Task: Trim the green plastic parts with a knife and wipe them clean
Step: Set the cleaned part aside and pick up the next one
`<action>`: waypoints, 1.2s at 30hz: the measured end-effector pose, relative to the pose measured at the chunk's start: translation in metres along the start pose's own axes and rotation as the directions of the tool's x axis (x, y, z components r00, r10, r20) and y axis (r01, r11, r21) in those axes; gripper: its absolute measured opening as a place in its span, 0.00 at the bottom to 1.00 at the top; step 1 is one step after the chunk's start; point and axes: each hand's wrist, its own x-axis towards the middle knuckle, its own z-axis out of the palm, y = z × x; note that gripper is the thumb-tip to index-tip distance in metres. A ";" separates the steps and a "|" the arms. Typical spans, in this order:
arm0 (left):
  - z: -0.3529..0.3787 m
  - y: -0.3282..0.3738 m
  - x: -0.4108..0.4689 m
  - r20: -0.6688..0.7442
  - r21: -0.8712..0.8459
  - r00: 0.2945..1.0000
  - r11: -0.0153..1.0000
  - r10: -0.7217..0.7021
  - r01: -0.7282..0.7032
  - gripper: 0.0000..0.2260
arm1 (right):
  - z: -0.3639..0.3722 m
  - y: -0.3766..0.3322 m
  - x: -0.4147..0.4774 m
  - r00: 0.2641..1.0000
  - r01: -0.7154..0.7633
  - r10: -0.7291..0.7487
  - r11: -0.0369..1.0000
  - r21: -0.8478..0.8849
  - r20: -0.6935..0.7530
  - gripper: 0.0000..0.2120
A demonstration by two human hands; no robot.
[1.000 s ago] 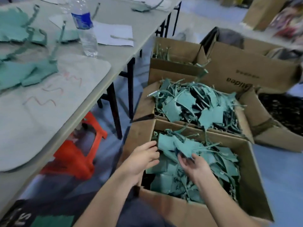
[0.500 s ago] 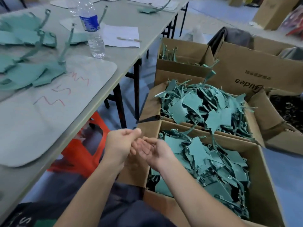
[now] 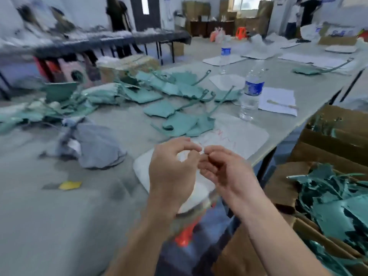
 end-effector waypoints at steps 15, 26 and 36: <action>-0.245 -0.171 0.036 -0.688 0.429 0.723 0.837 0.059 0.340 0.12 | 0.156 0.080 0.110 0.656 0.486 -0.555 -0.208 -0.849 0.511 0.14; -0.271 -0.208 0.038 -0.740 0.350 0.664 0.781 -0.108 0.517 0.11 | 0.134 0.061 0.192 0.935 0.035 -0.132 -0.890 -0.454 0.331 0.19; -0.269 -0.205 0.034 -0.712 0.358 0.690 0.778 -0.131 0.517 0.11 | 0.141 0.033 0.214 0.884 0.000 -0.277 -0.804 -0.594 0.375 0.12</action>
